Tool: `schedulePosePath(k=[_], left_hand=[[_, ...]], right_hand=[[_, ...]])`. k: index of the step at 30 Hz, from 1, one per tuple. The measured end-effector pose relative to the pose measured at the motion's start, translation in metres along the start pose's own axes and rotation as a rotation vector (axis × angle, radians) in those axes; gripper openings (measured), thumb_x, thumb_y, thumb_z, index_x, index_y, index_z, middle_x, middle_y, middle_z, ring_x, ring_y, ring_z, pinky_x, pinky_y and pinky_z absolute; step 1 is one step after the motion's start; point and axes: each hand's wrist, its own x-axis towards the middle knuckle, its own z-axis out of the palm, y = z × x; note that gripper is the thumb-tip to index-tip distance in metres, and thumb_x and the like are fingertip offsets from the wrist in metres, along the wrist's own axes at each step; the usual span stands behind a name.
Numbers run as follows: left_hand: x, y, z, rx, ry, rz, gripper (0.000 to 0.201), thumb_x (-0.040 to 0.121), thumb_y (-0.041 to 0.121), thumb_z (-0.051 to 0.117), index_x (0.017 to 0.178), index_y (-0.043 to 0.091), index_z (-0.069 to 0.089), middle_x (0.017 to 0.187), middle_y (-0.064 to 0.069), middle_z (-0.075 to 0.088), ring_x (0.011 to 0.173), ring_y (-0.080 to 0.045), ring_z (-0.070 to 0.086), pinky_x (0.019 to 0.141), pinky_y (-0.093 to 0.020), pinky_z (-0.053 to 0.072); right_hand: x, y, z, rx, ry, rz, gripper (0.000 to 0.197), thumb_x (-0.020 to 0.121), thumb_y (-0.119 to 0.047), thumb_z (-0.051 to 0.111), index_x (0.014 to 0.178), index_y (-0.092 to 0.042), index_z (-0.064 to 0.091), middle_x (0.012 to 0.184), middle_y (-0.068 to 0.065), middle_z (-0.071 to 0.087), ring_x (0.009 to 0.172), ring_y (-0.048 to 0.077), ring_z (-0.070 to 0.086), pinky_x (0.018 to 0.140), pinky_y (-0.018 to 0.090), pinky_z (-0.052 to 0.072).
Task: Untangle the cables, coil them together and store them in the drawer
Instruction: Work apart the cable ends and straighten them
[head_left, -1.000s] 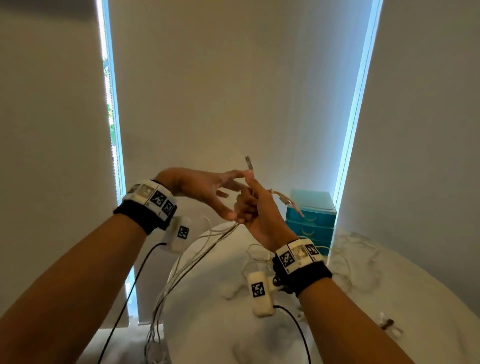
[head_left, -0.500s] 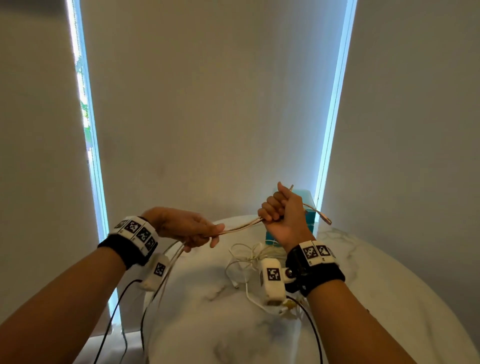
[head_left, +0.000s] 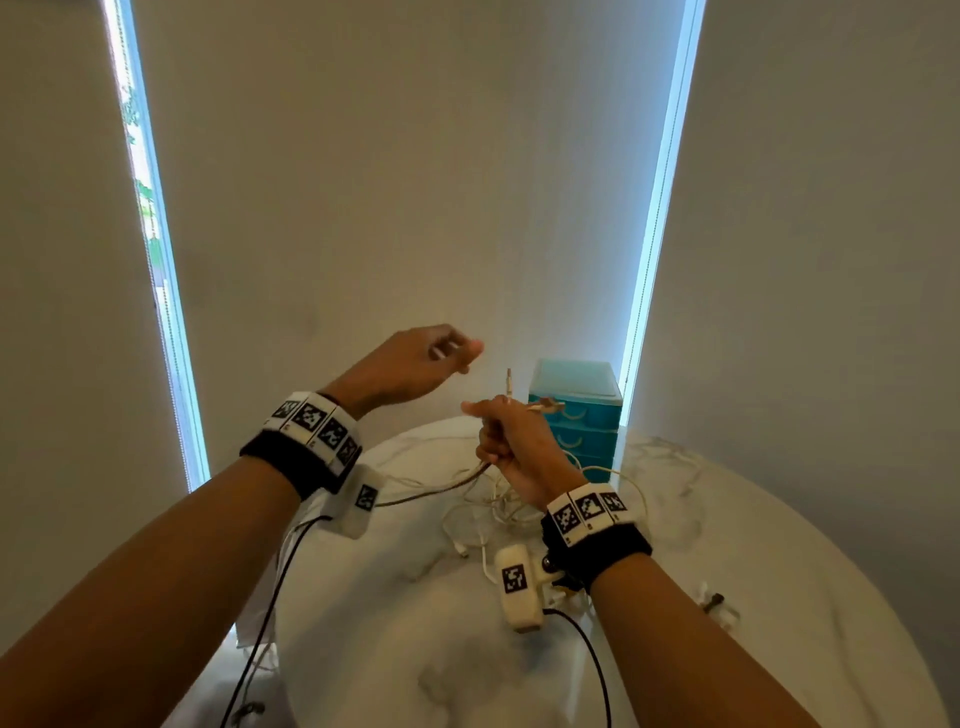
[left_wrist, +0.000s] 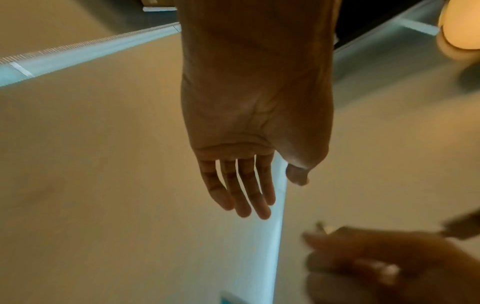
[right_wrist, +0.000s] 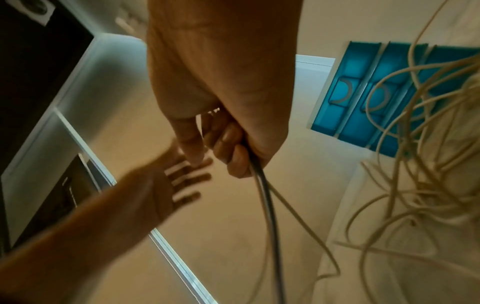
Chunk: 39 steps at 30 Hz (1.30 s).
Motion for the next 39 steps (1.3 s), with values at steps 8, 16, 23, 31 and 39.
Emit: schedulePosePath(k=[8,16,23,31,39], left_hand=[[-0.024,0.023,0.033,-0.049,-0.347,-0.252,0.073,0.093,0.080,0.052,0.128,0.016,0.059,0.116,-0.003,0.073,0.100,-0.017,0.074,0.088,-0.040,0.064],[-0.037,0.013,0.061,0.223,0.076,0.068,0.041,0.075,0.063,0.087,0.096,0.033,0.069,0.088,0.017,0.072,0.078,0.001,0.063,0.071,-0.030,0.054],[-0.036,0.034,0.071,0.473,0.091,0.292,0.026,0.099,0.051,0.067,0.117,0.034,0.075,0.109,0.012,0.074,0.092,-0.012,0.069,0.077,-0.037,0.059],[-0.030,0.038,0.087,0.669,0.047,0.194,0.038,0.106,0.055,0.052,0.116,0.029,0.078,0.101,0.004,0.076,0.087,-0.017,0.070,0.074,-0.034,0.057],[-0.030,0.036,0.075,0.158,0.325,0.126,0.019,0.095,0.052,0.072,0.099,0.037,0.082,0.093,0.020,0.077,0.074,0.001,0.066,0.070,-0.027,0.056]], right_hand=[[-0.014,-0.003,-0.019,0.580,-0.118,-0.019,0.038,0.095,-0.042,0.070,0.076,-0.016,0.050,0.072,0.002,0.037,0.064,0.017,0.037,0.064,0.031,0.046],[-0.005,0.003,-0.030,0.614,0.022,0.009,0.046,0.105,-0.053,0.050,0.076,-0.018,0.047,0.070,0.003,0.041,0.062,0.019,0.044,0.066,0.035,0.039],[-0.014,0.005,-0.029,0.670,-0.009,0.050,0.043,0.109,-0.055,0.046,0.095,-0.015,0.052,0.068,0.005,0.056,0.065,0.019,0.063,0.078,0.030,0.040],[-0.013,0.006,-0.037,0.548,0.008,0.124,0.047,0.110,-0.054,0.042,0.089,-0.014,0.052,0.071,0.005,0.057,0.069,0.017,0.054,0.076,0.030,0.040],[-0.010,0.013,-0.033,0.430,0.035,0.076,0.037,0.115,-0.042,0.040,0.105,-0.015,0.064,0.130,0.012,0.074,0.109,0.028,0.074,0.096,0.046,0.058]])
